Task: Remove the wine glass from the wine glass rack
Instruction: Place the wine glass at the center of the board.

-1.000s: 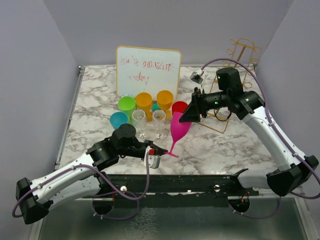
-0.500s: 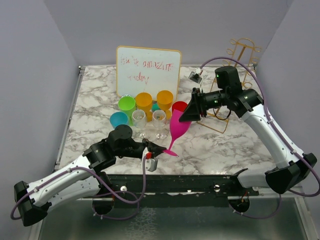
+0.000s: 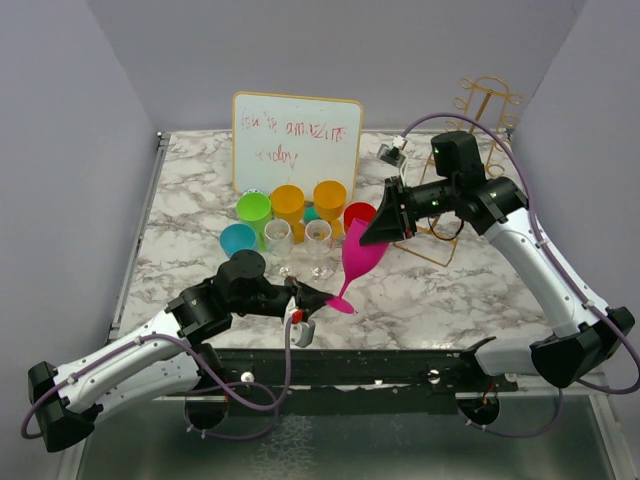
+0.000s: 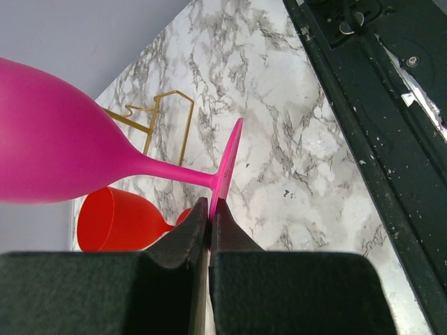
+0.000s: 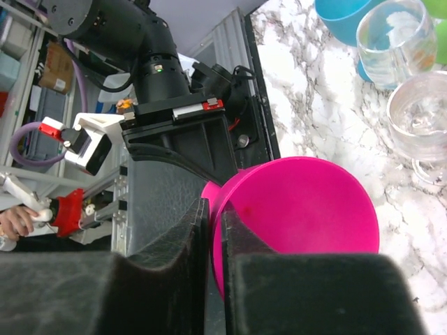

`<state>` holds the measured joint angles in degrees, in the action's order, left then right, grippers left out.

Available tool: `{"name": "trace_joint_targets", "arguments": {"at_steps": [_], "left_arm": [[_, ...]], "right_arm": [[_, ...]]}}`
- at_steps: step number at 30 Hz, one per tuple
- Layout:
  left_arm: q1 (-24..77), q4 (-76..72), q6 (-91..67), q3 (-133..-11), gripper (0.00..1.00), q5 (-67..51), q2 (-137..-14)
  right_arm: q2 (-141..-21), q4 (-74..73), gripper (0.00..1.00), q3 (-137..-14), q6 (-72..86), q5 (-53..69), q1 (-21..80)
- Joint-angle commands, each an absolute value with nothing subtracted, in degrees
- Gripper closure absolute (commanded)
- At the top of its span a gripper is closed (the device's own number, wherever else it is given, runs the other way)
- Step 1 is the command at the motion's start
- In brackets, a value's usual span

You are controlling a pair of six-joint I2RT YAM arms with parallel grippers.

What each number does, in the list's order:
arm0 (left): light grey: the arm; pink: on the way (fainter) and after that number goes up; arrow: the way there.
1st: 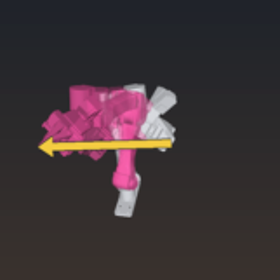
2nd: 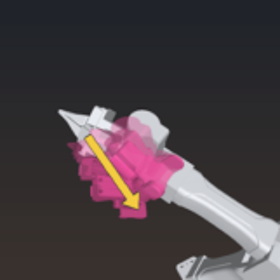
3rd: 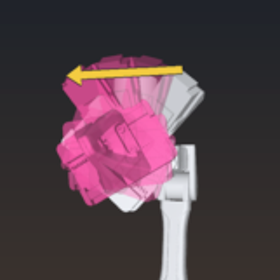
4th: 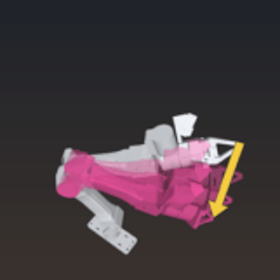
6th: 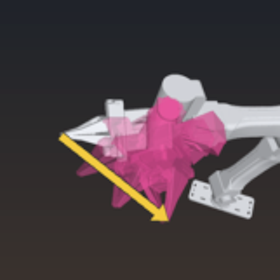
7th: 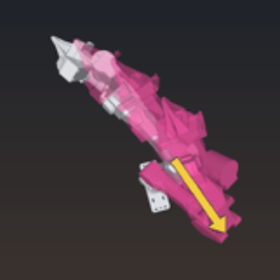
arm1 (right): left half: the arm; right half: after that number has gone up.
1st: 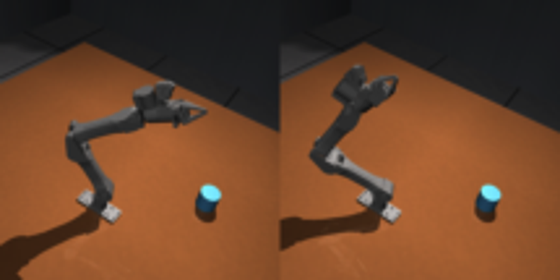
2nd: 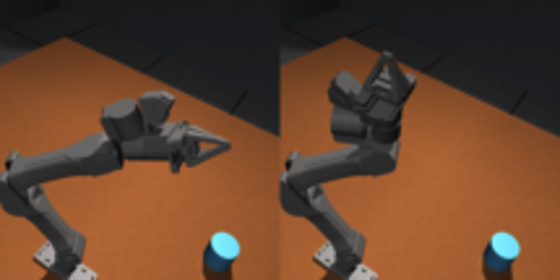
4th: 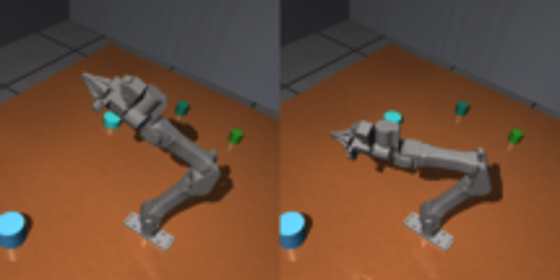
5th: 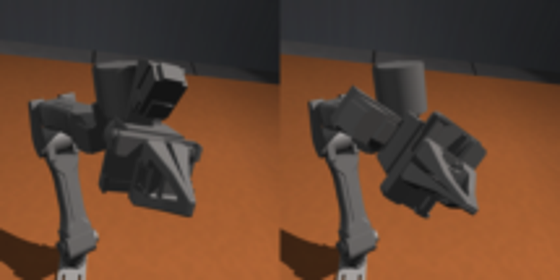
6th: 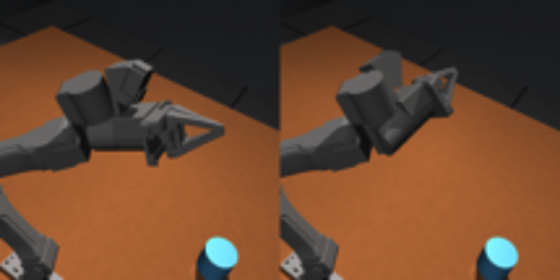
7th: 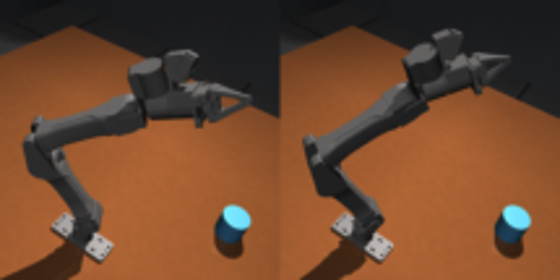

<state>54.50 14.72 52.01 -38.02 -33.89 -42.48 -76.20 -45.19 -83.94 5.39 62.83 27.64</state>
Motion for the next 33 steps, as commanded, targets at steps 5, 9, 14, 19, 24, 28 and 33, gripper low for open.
{"name": "trace_joint_targets", "arguments": {"at_steps": [5, 9, 14, 19, 24, 28, 33], "left_arm": [[54.2, 14.9, 52.2, -38.7, 1.00, -30.4, -41.9], [54.2, 14.9, 51.6, -38.5, 1.00, -31.0, -42.3], [54.2, 14.8, 49.9, -38.1, 0.97, -31.5, -41.6], [54.2, 14.2, 48.0, -37.8, 0.72, -31.6, -40.8], [54.2, 14.2, 45.3, -37.3, 0.55, -31.0, -40.4], [54.2, 14.2, 42.0, -37.6, 0.52, -30.2, -40.5], [54.2, 14.2, 40.2, -37.7, 0.24, -29.6, -39.5]], "right_arm": [[-74.0, -44.2, 1.00, -83.4, 8.8, 68.0, 28.1], [-73.6, -43.8, 1.00, -82.8, 9.3, 67.7, 28.0], [-72.7, -43.3, 1.00, -81.8, 9.6, 67.2, 28.1], [-72.3, -41.9, 1.00, -81.0, 10.3, 66.2, 28.0], [-72.1, -43.5, 0.99, -81.2, 8.5, 62.8, 28.0], [-71.7, -43.5, 1.00, -80.9, 8.2, 60.7, 28.0], [-71.4, -43.2, 0.99, -81.3, 7.8, 59.2, 28.0]]}}
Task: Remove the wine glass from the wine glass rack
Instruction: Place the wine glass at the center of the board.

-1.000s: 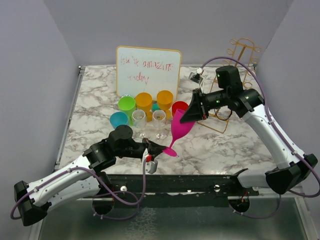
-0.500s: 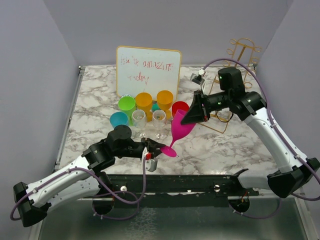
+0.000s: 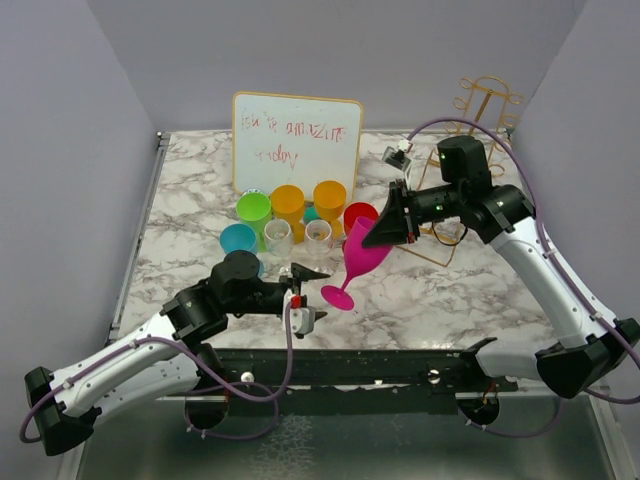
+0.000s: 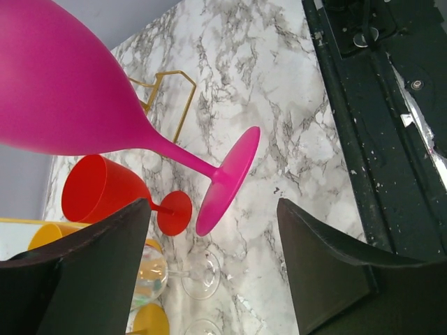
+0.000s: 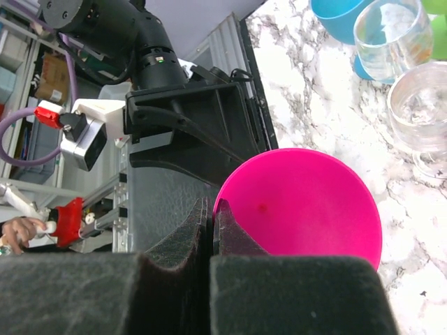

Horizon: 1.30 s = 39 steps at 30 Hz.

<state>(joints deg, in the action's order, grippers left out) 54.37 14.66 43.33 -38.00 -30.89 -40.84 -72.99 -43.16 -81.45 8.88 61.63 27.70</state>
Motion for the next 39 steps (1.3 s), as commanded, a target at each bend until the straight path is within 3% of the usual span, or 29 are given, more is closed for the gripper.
{"name": "trace_joint_targets", "arguments": {"at_steps": [1, 9, 13, 16, 21, 26, 34, 39], "left_arm": [[54.2, 14.2, 39.4, -37.8, 0.24, -29.2, -39.5], [54.2, 13.6, 34.5, -38.5, 0.19, -27.9, -39.0], [54.2, 10.1, 16.9, -41.0, 0.15, -17.2, -41.4], [54.2, 12.9, 11.1, -45.3, 0.14, -12.3, -44.7], [54.2, 12.7, 2.8, -49.3, 0.02, -5.6, -46.9], [53.9, 13.0, -4.9, -51.0, 0.01, 4.0, -47.5], [48.5, 21.2, -9.9, -58.6, 0.01, 9.5, -52.0], [38.7, 21.3, -12.5, -58.6, 0.01, 2.7, -51.6]], "right_arm": [[-71.2, -42.9, 0.99, -81.2, 7.9, 59.3, 28.1], [-69.4, -43.0, 0.99, -79.3, 6.5, 47.9, 28.0], [-68.7, -42.2, 0.99, -75.8, 5.3, 42.4, 28.1], [-68.5, -41.6, 1.00, -73.3, 4.3, 40.4, 28.4], [-66.6, -38.4, 1.00, -69.6, 1.3, 34.0, 31.9], [-63.4, -33.6, 1.00, -65.3, -4.6, 28.7, 35.6], [-59.0, -25.3, 0.99, -59.6, -10.1, 23.2, 38.1], [-58.4, -22.4, 1.00, -57.9, -11.3, 23.0, 39.8]]}}
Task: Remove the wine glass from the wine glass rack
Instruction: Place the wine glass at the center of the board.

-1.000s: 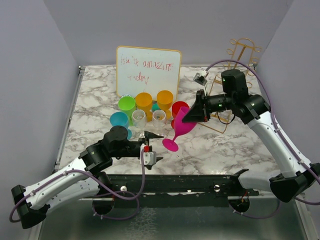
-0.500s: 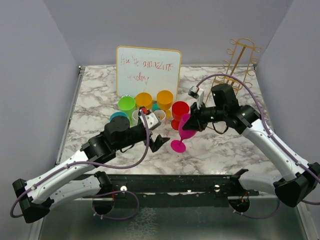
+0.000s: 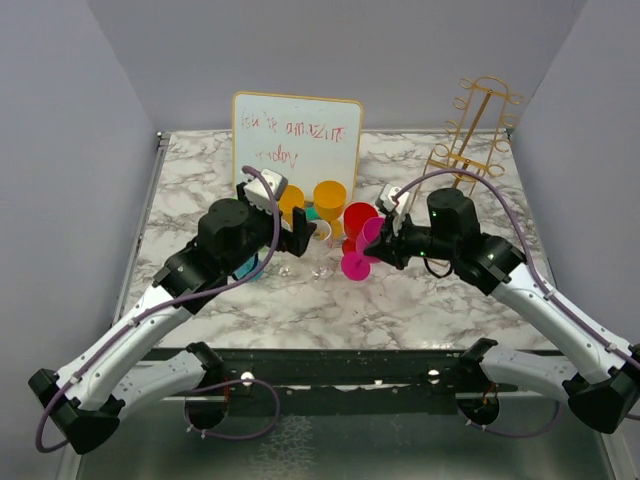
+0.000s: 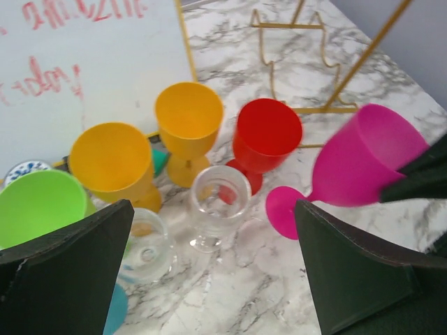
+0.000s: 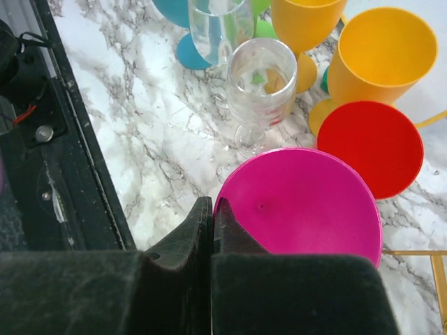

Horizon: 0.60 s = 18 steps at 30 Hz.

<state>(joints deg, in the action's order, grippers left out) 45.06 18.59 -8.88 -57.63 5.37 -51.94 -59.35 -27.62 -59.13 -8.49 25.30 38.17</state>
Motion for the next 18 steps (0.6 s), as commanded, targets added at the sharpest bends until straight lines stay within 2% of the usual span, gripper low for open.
{"name": "trace_joint_targets", "arguments": {"at_steps": [1, 3, 6, 18], "left_arm": [[37.2, 23.0, -12.3, -59.5, 0.01, 3.3, -52.8], [34.7, 26.8, -14.4, -61.2, 0.01, 6.7, -54.7], [32.2, 23.9, -14.5, -59.6, 0.01, 2.6, -52.9], [27.7, 27.1, -15.7, -60.1, 0.01, 4.4, -54.9]], "right_arm": [[-58.6, -22.5, 1.00, -57.7, -11.4, 22.9, 40.4], [-59.9, -24.6, 1.00, -58.8, -11.6, 22.7, 41.3], [-62.6, -28.9, 1.00, -61.2, -12.7, 21.5, 42.4], [-66.3, -29.9, 0.99, -60.9, -14.5, 17.3, 46.1]]}}
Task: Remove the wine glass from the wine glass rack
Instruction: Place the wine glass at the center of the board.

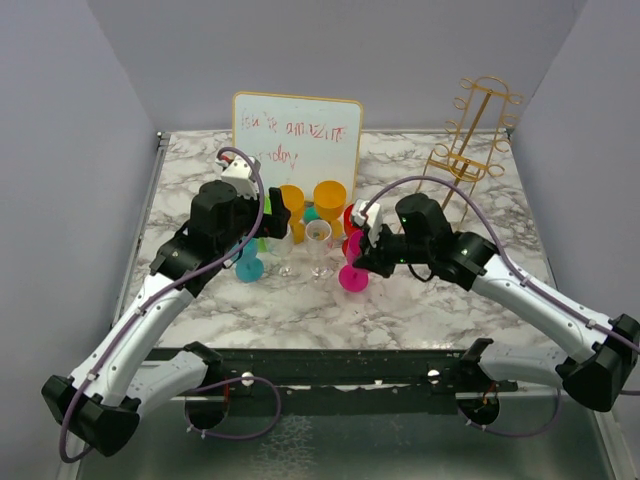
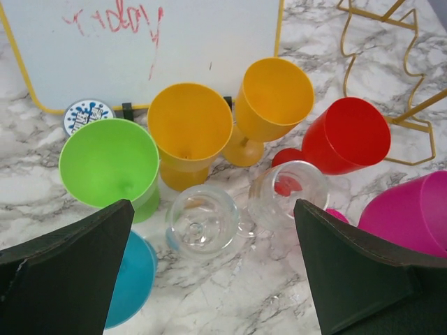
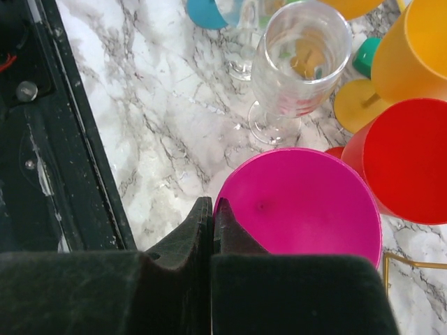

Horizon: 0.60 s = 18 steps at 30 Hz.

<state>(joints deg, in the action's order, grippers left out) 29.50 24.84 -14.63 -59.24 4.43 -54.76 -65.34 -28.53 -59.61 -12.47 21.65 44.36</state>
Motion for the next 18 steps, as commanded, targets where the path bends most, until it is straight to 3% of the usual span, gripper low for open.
{"name": "trace_joint_targets", "arguments": {"at_steps": [1, 18], "left_arm": [[27.3, 27.1, -15.8, -60.1, 0.01, 4.1, -54.8], [26.1, 24.6, -13.4, -57.5, 0.01, 6.4, -49.5]], "right_arm": [[-66.6, -30.1, 0.99, -60.9, -15.1, 16.3, 46.6], [-73.7, -30.3, 0.99, -63.1, -15.1, 10.4, 49.5]]}}
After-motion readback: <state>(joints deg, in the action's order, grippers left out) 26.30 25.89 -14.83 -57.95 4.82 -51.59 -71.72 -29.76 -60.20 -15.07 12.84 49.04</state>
